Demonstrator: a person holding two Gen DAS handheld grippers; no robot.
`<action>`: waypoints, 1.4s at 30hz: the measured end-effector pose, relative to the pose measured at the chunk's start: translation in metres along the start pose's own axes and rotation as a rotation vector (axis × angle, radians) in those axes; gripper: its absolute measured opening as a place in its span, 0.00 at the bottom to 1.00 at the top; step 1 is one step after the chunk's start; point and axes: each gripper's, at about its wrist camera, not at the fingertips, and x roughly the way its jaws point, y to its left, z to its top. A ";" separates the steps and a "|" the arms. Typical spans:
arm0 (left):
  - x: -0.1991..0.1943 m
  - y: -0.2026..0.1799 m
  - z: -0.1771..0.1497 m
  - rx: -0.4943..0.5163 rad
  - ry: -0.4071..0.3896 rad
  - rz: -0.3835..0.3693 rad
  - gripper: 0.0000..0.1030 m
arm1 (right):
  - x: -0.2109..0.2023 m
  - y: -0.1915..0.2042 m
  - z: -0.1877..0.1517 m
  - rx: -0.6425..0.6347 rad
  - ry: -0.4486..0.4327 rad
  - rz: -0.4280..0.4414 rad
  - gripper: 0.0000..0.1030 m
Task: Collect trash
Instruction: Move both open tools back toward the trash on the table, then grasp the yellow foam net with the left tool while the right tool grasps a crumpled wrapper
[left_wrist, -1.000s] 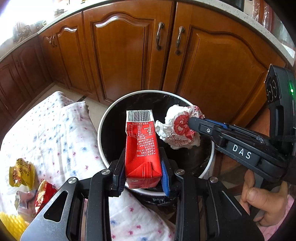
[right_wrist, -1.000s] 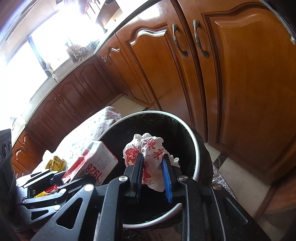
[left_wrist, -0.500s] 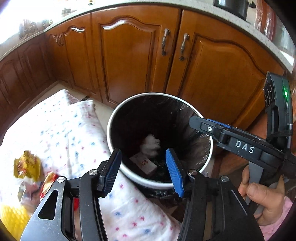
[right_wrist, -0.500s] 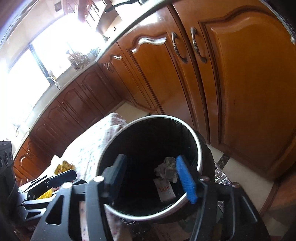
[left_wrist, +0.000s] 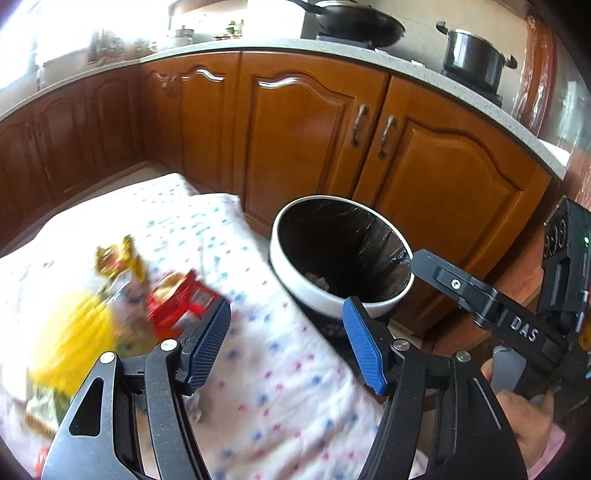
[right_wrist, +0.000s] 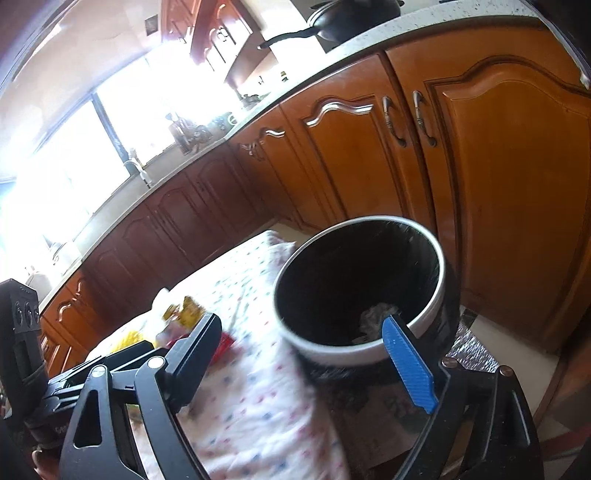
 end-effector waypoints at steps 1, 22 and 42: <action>-0.006 0.004 -0.005 -0.010 -0.005 0.003 0.63 | -0.002 0.003 -0.005 0.001 0.003 0.004 0.88; -0.079 0.092 -0.076 -0.165 -0.053 0.088 0.67 | 0.003 0.074 -0.078 -0.058 0.117 0.088 0.88; -0.063 0.134 -0.063 -0.200 -0.039 0.148 0.70 | 0.060 0.110 -0.061 -0.132 0.208 0.154 0.87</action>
